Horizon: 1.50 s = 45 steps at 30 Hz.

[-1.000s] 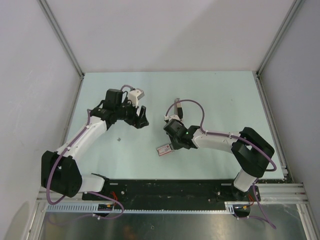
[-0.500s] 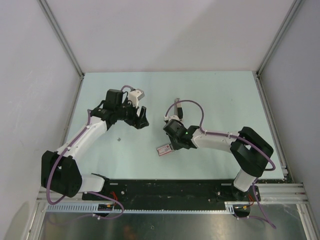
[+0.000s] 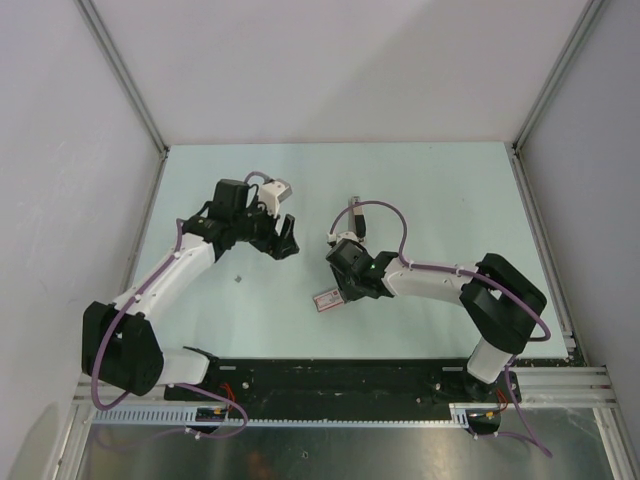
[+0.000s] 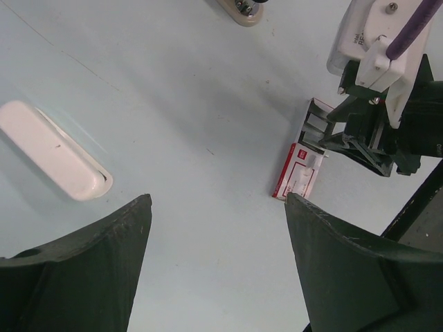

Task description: Unload the staples from the stapler

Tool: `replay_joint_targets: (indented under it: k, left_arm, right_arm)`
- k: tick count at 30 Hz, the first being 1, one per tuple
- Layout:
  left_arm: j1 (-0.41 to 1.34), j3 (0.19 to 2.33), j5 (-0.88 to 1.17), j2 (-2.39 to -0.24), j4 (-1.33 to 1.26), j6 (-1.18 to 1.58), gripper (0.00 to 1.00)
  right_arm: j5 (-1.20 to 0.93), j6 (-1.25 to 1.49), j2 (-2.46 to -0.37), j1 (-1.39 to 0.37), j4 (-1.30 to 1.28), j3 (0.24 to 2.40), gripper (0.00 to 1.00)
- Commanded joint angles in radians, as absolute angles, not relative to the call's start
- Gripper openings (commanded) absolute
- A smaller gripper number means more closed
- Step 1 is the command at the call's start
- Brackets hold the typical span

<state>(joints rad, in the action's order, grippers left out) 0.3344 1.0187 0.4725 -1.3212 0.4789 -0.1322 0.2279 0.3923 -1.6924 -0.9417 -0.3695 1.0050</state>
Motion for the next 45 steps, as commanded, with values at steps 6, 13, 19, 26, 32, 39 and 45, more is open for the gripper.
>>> replay_joint_targets:
  k: [6,13,19,26,32,39,45]
  left_arm:
    - [0.350,1.021,0.463,-1.302,0.481,-0.204,0.83]
    - [0.359,1.024,0.461,-1.311,0.481,-0.205,0.82]
    - [0.362,1.019,0.457,-1.310,0.483,-0.210,0.82]
    - [0.369,1.016,0.457,-1.314,0.488,-0.225,0.82]
    - [0.382,1.011,0.455,-1.321,0.492,-0.235,0.82]
    - [0.407,1.000,0.446,-1.322,0.496,-0.267,0.83]
    - [0.467,0.943,0.422,-1.352,0.502,-0.378,0.82]
  right_arm:
    - [0.214,0.423,-1.556,-0.920,-0.378,1.041,0.34]
    - [0.151,0.432,-1.536,-0.855,-0.398,1.041,0.07]
    - [0.100,0.440,-1.606,-0.869,-0.371,1.039,0.00]
    - [0.064,0.445,-1.672,-0.872,-0.351,1.040,0.00]
    - [0.063,0.442,-1.699,-0.867,-0.351,1.037,0.00]
    - [0.033,0.438,-1.691,-0.857,-0.338,1.036,0.00]
    - [-0.054,0.463,-1.561,-0.795,-0.329,1.033,0.08]
